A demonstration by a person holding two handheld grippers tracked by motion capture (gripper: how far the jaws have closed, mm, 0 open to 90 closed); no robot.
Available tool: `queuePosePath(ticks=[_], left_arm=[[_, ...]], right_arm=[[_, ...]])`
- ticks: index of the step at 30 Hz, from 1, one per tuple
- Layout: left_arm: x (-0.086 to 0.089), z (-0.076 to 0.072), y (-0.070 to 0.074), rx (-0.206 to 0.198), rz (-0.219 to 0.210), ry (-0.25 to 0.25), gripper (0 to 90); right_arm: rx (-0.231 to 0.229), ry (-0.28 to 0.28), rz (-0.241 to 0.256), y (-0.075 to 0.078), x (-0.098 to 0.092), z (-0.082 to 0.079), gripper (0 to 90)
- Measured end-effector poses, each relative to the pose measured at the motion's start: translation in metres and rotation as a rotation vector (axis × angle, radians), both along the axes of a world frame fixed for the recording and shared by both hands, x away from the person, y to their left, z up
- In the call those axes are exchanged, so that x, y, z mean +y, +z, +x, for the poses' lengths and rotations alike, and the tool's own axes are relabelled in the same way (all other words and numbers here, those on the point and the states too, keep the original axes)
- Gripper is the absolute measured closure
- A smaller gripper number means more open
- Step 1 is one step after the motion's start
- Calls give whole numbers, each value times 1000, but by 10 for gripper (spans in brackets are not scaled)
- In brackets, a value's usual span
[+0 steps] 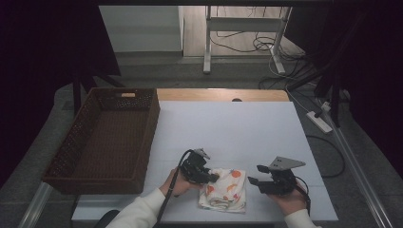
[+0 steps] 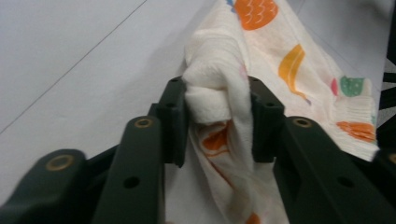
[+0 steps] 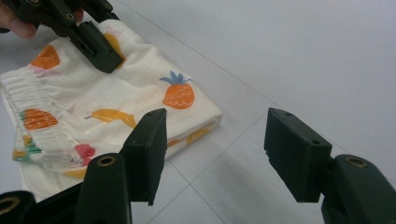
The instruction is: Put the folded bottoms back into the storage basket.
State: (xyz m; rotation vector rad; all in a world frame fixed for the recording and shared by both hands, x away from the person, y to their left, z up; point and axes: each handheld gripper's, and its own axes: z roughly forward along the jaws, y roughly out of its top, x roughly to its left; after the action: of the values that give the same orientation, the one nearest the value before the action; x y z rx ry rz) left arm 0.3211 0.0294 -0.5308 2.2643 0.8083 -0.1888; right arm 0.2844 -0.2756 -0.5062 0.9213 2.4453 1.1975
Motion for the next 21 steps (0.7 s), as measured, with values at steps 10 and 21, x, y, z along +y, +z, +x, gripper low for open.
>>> queuePosePath(ticks=[10,21], left_arm=[[5,-2,9,-44,-37,13,706],[15,-2,20,-75,-82,32,717]], right_arm=[[-2,-8,12,1,-2,0,389],[1,-13,6,0,-4,2,382]])
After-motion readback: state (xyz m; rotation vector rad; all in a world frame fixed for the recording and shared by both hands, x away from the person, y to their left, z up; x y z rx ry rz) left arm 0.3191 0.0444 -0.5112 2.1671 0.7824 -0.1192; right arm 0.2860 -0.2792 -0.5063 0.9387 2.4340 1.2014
